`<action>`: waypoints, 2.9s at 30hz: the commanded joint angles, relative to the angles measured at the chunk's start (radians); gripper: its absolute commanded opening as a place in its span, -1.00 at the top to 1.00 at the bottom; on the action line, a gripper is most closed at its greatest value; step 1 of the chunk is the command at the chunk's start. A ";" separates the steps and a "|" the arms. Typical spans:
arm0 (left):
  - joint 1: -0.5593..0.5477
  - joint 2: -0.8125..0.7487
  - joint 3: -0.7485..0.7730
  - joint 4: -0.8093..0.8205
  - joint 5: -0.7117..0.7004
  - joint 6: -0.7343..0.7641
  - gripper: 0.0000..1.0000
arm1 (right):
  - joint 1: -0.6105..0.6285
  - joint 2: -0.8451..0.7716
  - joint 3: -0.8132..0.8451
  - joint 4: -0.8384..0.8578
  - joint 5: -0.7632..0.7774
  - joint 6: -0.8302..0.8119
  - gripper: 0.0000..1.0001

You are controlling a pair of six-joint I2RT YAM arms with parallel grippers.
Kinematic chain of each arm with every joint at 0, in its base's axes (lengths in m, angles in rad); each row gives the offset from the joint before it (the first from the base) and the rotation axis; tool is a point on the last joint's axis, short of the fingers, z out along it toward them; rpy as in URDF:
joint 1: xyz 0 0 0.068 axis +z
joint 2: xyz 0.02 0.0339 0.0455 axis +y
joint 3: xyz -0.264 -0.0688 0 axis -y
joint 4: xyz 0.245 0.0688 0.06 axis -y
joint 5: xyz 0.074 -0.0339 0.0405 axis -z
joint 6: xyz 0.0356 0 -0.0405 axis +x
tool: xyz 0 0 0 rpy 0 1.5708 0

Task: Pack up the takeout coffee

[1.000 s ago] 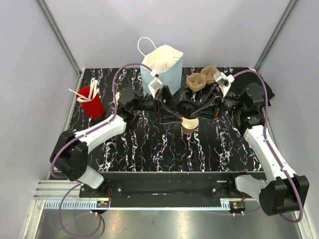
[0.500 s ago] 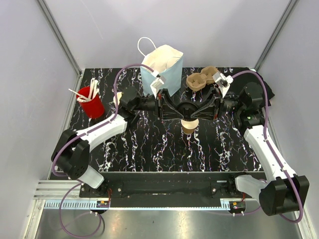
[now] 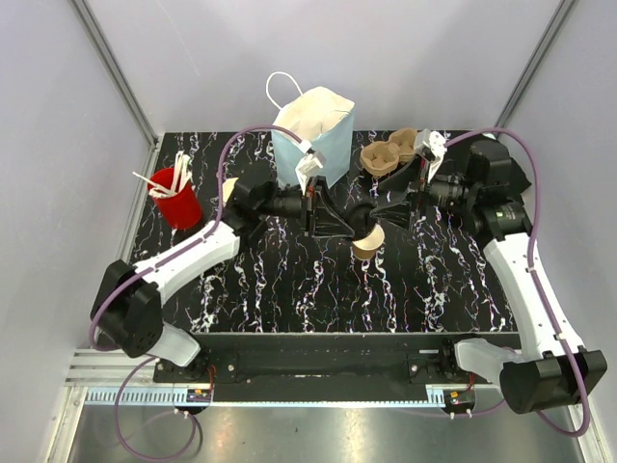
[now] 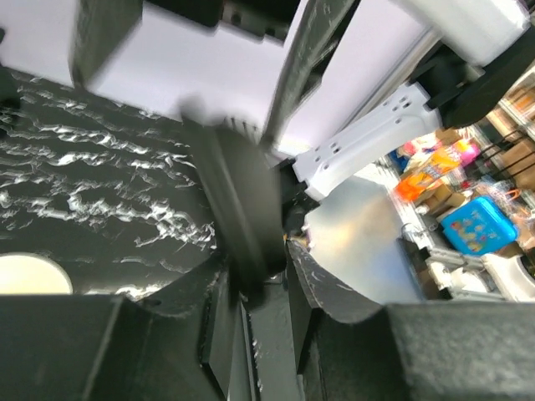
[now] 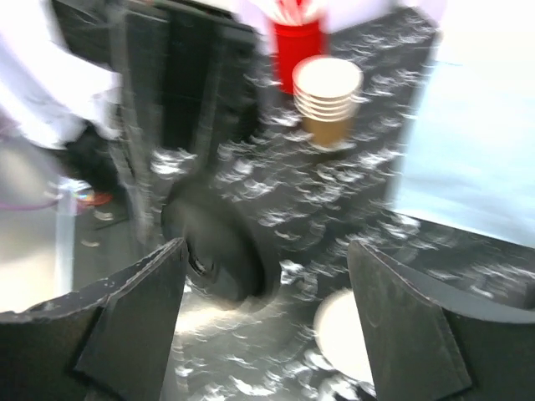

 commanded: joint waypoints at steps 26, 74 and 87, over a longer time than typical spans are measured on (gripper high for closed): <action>0.027 0.064 0.190 -0.988 -0.277 0.955 -0.52 | 0.004 -0.106 0.003 -0.686 0.460 -0.750 -0.67; 0.057 -0.076 0.034 -0.867 -0.564 0.908 -0.98 | -0.144 0.247 -0.409 -0.323 0.816 -0.602 0.06; 0.086 -0.074 0.017 -0.854 -0.532 0.894 -0.98 | -0.144 0.340 -0.231 -0.317 0.798 -0.734 0.31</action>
